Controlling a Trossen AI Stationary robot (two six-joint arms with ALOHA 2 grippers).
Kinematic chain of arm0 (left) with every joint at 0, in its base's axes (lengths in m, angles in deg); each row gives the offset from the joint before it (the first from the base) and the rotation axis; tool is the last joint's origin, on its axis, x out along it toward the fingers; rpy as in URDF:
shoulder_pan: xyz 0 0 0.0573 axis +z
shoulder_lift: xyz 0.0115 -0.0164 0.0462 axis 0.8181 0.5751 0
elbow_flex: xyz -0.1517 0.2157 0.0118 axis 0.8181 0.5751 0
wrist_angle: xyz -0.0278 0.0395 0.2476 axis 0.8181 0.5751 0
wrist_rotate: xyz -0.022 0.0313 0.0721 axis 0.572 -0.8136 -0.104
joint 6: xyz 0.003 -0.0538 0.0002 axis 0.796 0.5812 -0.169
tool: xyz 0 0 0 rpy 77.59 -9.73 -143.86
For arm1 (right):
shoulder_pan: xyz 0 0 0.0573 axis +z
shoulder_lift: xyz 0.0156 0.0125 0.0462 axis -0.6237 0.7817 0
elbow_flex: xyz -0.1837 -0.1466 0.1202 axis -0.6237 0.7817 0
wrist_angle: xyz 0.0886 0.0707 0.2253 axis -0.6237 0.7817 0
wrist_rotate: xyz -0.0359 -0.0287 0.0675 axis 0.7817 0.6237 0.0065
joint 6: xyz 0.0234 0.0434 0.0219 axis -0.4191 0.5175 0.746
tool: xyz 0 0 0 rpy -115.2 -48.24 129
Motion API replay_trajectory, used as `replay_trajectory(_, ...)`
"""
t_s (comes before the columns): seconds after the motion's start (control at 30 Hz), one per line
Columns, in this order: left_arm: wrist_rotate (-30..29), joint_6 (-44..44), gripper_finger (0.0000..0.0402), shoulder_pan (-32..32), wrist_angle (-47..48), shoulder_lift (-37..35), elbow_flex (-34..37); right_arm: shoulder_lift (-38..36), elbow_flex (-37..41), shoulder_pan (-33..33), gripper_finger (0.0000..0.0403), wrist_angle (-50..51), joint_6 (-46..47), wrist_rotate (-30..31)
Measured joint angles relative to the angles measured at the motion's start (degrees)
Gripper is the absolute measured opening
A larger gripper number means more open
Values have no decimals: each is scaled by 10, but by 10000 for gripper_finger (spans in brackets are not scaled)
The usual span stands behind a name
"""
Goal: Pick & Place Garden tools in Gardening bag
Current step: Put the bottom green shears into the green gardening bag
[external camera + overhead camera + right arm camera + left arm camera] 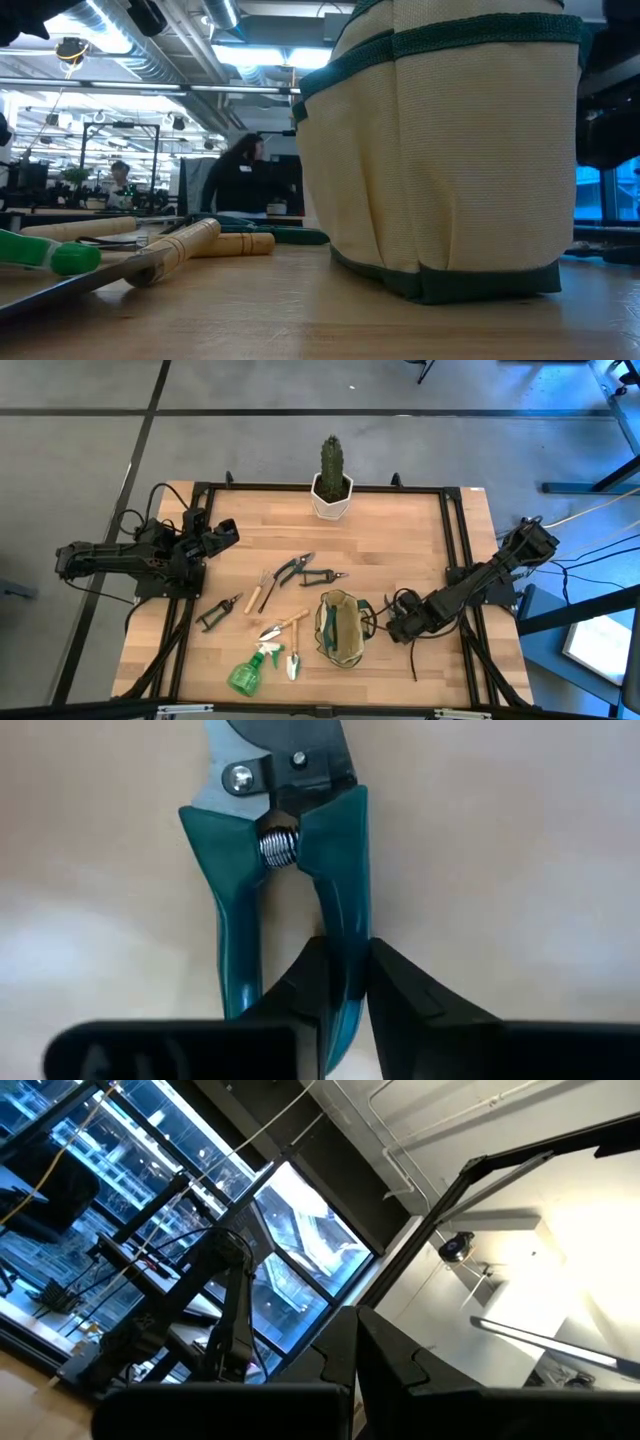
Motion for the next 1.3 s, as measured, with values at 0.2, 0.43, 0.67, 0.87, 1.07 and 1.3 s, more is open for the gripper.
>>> replay_trajectory(0.2,-2,-1,1,0,0,0,0,-36,0,-6,47,9,31,-7)
replay_trajectory(0.43,-2,-2,1,0,0,0,0,-108,-34,-12,47,128,66,21)
replay_trajectory(0.67,-5,-6,1,0,0,0,0,-166,-162,-42,47,329,49,106)
replay_trajectory(0.87,-29,-14,1,-2,14,2,0,-168,-281,-73,47,392,-23,165)
replay_trajectory(1.07,-69,32,1,-38,72,42,0,-139,-350,-100,47,394,-78,177)
replay_trajectory(1.3,-183,60,1,-153,76,142,-20,-77,-424,-110,47,394,-153,158)
